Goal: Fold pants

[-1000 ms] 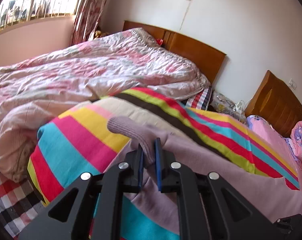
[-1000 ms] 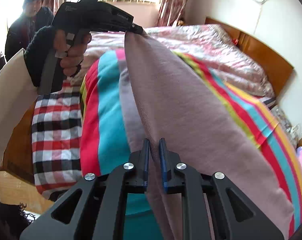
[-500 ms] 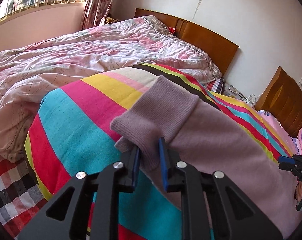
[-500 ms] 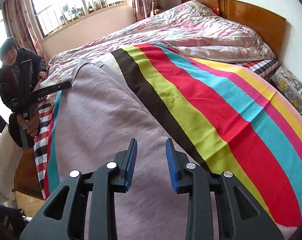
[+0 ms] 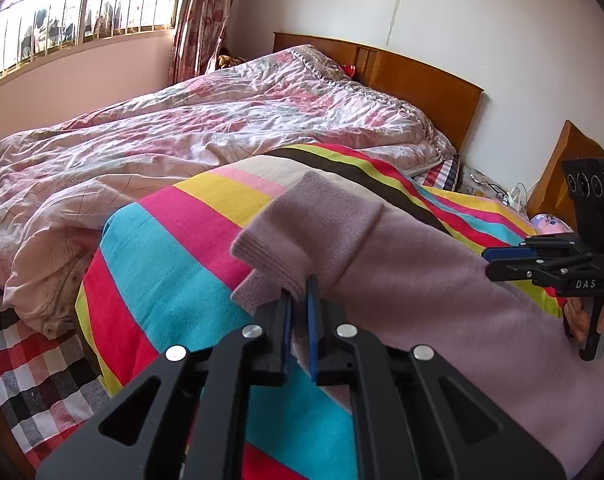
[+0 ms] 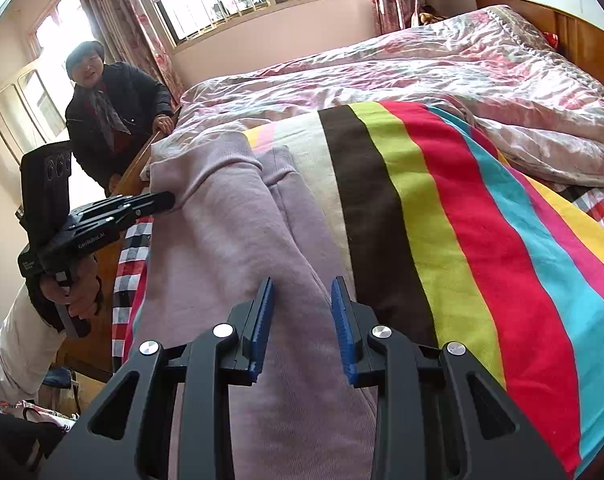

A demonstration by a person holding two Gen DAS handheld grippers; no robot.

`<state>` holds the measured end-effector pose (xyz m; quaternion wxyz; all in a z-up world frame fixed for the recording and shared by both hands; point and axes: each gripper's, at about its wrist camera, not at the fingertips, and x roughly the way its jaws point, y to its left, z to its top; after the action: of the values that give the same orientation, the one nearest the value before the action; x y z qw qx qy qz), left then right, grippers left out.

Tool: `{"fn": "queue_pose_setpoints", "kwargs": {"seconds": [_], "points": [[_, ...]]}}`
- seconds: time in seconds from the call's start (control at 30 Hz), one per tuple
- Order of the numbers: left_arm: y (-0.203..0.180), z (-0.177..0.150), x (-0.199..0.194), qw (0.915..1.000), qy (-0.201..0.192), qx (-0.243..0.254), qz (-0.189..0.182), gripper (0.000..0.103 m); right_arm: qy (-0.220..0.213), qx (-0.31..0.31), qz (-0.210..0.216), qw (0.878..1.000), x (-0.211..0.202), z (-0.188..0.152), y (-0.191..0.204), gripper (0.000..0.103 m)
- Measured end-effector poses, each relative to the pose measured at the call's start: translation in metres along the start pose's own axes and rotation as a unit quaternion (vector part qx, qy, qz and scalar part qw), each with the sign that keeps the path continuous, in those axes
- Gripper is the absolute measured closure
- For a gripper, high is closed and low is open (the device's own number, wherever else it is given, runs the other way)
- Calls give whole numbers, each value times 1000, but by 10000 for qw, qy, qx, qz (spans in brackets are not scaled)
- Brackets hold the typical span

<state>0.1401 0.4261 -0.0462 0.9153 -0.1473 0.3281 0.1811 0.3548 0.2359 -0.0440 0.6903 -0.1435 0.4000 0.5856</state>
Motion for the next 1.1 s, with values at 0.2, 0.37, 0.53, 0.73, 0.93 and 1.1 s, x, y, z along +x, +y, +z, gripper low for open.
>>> {"fn": "queue_pose_setpoints", "kwargs": {"seconds": [0.2, 0.37, 0.53, 0.73, 0.93, 1.1], "points": [[-8, 5, -16, 9989, -430, 11, -210, 97, -169, -887, -711, 9934, 3, 2, 37, 95], [-30, 33, -63, 9890, -1360, 283, -517, 97, -1714, -1252, -1772, 9610, -73, -5, 78, 96], [1, 10, 17, 9990, 389, -108, -167, 97, -5, -528, -1625, 9853, 2, -2, 31, 48], [27, 2, 14, 9980, 200, -471, -367, 83, -859, 214, -1251, 9882, -47, -26, 28, 48], [14, 2, 26, 9989, 375, -228, 193, 83, 231, -17, -1049, 9942, -9, -48, 53, 48], [17, 3, 0, 9967, 198, -333, 712, 86, 59, 337, -1352, 9902, -30, -66, 61, 47]]}}
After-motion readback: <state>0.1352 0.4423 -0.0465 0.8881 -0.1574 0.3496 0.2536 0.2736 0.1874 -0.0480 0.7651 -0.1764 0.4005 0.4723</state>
